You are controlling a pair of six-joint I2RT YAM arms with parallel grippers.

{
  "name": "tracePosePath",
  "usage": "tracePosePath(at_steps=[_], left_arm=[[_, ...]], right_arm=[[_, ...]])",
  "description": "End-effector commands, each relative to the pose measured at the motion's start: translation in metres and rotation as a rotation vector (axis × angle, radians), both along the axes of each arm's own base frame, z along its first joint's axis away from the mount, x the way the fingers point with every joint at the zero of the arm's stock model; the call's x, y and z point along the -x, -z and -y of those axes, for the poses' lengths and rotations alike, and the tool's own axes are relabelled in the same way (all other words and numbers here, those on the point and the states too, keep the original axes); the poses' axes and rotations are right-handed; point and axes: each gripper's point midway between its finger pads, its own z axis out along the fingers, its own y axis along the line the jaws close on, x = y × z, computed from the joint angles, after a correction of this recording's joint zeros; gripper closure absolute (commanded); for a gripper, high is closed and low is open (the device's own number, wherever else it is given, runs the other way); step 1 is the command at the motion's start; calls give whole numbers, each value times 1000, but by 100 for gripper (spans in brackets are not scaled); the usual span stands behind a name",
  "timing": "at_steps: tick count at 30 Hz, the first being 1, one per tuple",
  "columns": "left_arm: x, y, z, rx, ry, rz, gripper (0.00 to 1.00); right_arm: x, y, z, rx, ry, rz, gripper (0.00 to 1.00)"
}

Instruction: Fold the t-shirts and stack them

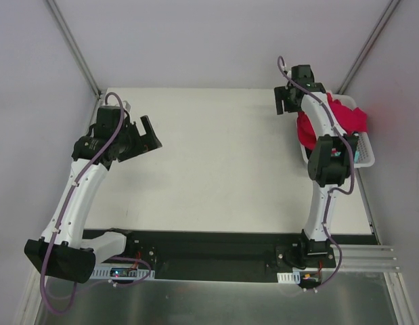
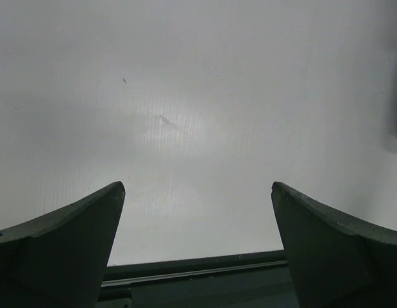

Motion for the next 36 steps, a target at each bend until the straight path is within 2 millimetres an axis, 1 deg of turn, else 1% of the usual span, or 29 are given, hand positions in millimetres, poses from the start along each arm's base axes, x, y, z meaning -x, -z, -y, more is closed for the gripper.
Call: tracePosePath(at_steps=[1,2,3,4,5,6,7,8,9,10,11,12,13,14,15,16,17,18,20,22,23,25,26,27,29,32,34,36], left_arm=[[-3,-19,-2,-3,10,48,1],[-1,-20,-2,-4,16,52,1],[0,-18,-1,0,24,50,1],[0,-19,0,3,29,53,1],[1,-18,0,5,35,55,1],[4,-15,2,9,43,45,1],[5,-15,2,11,44,51,1],[6,-14,2,11,46,50,1],[7,-12,2,12,47,47,1],[8,-12,3,15,53,50,1],[9,-12,3,16,59,53,1],[9,-12,4,18,65,52,1],[10,-12,6,18,82,53,1],[10,-12,5,14,87,56,1],[10,-13,5,10,88,60,1],[11,-15,4,7,87,67,1],[12,-15,3,6,84,71,1],[12,-16,3,7,86,76,1],[15,-17,2,5,80,84,1],[17,-19,1,1,79,94,1],[18,-17,0,-3,74,93,1],[21,-18,-3,-4,58,101,1],[22,-16,-4,-6,52,99,1],[23,-15,-5,-8,46,95,1],[25,-15,-6,-4,32,99,1],[25,-14,-8,-5,12,96,1],[24,-14,-9,-4,2,93,1],[24,-13,-9,-4,-6,91,1]], right_arm=[[51,-133,-12,-98,-8,210,23],[67,-117,-14,-116,-7,162,22],[86,-141,-18,-139,-12,207,22],[98,-142,-20,-161,-14,205,23],[113,-140,-28,-203,-32,194,22],[136,-136,-30,-207,-35,185,22],[150,-130,-30,-198,-30,174,22],[161,-123,-28,-191,-24,160,22],[179,-95,-20,-166,21,96,22],[192,-96,-14,-153,41,110,23],[200,-87,-13,-146,48,90,23],[209,-75,-9,-140,70,61,24],[222,-57,-4,-118,90,23,25],[227,-48,-2,-110,104,2,26],[229,-41,0,-105,113,-4,27],[233,-30,1,-99,124,-29,30],[233,-22,2,-94,126,-47,31],[228,-19,2,-93,131,-40,32],[222,-4,6,-60,143,-65,35],[213,0,11,-33,152,-66,38],[207,5,11,-25,152,-79,39],[198,7,12,-15,154,-75,40],[190,5,13,-3,148,-69,41],[189,10,15,11,152,-95,41],[184,6,12,7,136,-103,41],[182,-16,1,-35,98,-84,41],[186,-42,1,-35,92,-27,40],[190,-56,6,-14,96,7,38]])
